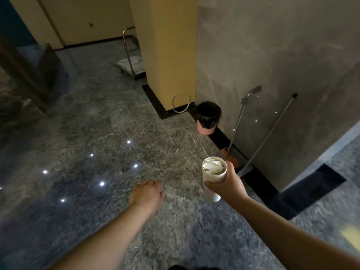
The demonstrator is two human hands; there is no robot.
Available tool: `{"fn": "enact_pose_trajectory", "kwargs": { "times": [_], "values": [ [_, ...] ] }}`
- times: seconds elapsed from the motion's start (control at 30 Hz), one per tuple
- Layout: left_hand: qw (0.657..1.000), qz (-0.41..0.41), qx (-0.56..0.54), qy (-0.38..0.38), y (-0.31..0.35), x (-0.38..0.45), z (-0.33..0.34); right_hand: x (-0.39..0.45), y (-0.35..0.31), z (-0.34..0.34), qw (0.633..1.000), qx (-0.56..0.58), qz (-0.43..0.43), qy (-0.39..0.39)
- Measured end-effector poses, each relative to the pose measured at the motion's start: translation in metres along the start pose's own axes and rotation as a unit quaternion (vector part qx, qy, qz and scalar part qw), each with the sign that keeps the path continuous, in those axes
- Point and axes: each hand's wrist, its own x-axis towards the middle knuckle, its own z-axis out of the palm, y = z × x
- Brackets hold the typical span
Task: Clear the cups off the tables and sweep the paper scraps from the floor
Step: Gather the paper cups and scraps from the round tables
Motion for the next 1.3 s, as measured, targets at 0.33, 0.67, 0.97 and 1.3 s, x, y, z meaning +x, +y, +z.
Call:
{"fn": "enact_pose_trajectory", "kwargs": {
  "times": [0.33,0.67,0.97,1.3],
  "values": [
    [1.000,0.022,0.001,-0.015,-0.038,0.161,-0.024,0.166,-0.035,0.036,1.000,-0.001,0.017,-0.001],
    [0.994,0.109,0.009,0.013,-0.091,0.360,-0.074,0.327,-0.097,0.082,0.998,0.033,0.036,0.037],
    [0.986,0.165,0.005,-0.010,-0.091,0.499,-0.097,0.445,-0.106,0.087,0.996,0.039,0.050,0.058],
    [0.992,0.123,0.006,-0.008,-0.091,0.665,-0.143,0.637,-0.126,0.080,0.998,0.052,0.018,0.040]
  ]
}}
